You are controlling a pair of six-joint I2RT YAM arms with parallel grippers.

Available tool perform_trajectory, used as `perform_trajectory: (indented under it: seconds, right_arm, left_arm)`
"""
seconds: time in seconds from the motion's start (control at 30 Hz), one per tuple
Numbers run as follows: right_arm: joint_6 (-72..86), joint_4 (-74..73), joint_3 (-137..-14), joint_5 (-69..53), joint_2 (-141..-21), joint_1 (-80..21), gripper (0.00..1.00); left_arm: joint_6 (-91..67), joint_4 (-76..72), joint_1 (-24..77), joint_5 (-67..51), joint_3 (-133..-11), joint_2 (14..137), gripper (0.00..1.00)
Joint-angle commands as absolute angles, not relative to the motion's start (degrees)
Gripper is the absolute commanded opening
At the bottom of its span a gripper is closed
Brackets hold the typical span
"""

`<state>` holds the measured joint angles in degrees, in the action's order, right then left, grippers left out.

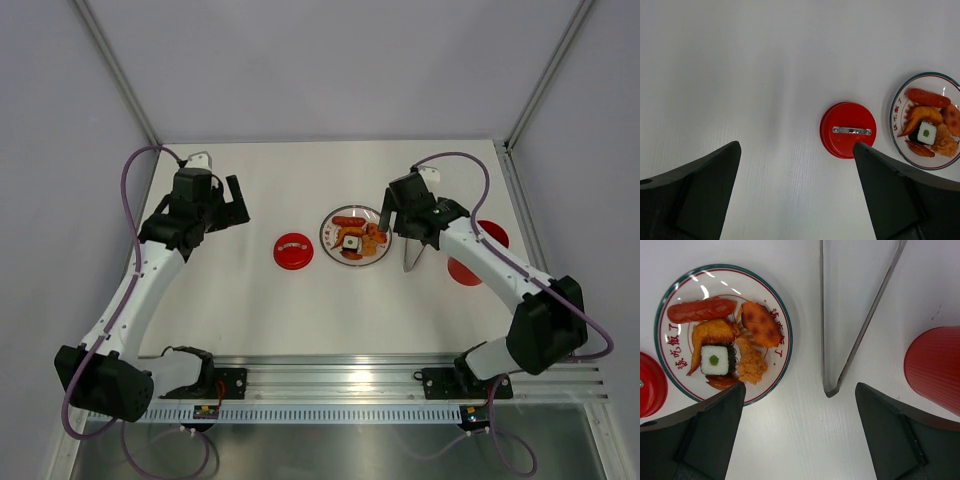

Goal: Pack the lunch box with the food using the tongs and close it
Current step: Pick up the clamp at the center of the board.

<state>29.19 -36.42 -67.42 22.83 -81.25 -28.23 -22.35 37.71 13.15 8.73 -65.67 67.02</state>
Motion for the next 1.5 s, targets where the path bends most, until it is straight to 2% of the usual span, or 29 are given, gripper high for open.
perform_trajectory:
  seconds: [0.0, 0.23, 0.4, 0.57, 0.77, 1.47]
  right_arm:
    - [31.9, -35.77, -69.17, 22.33, -85.25, -28.74, 0.99]
    - [36.47, -35.07, -66.54, 23.64, -90.79, -27.78, 0.99]
    - [34.9, -31.38, -63.02, 19.34, -91.49, -23.56, 1.0]
    - [30.6, -29.97, -63.89, 15.3, -95.62, -19.17, 0.99]
    - [31.02, -29.71, -65.57, 15.99, -100.28, -16.79, 0.99]
    - [26.46, -18.02, -66.62, 19.33, -107.49, -15.64, 0.97]
  left_arm:
    - [-22.68, 36.82, 13.27, 7.21, -68.47, 67.59, 0.99]
    - [-22.32, 37.79, 13.27, 7.91, -68.2, 66.89, 0.99]
    - [-22.41, 37.88, 13.27, 7.65, -67.41, 66.45, 0.99]
    - [-22.59, 37.79, 13.36, 7.12, -66.89, 66.45, 0.99]
    - [-22.68, 37.62, 13.27, 6.77, -66.71, 66.53, 0.99]
    - [-22.5, 38.58, 13.27, 7.47, -66.8, 66.71, 0.99]
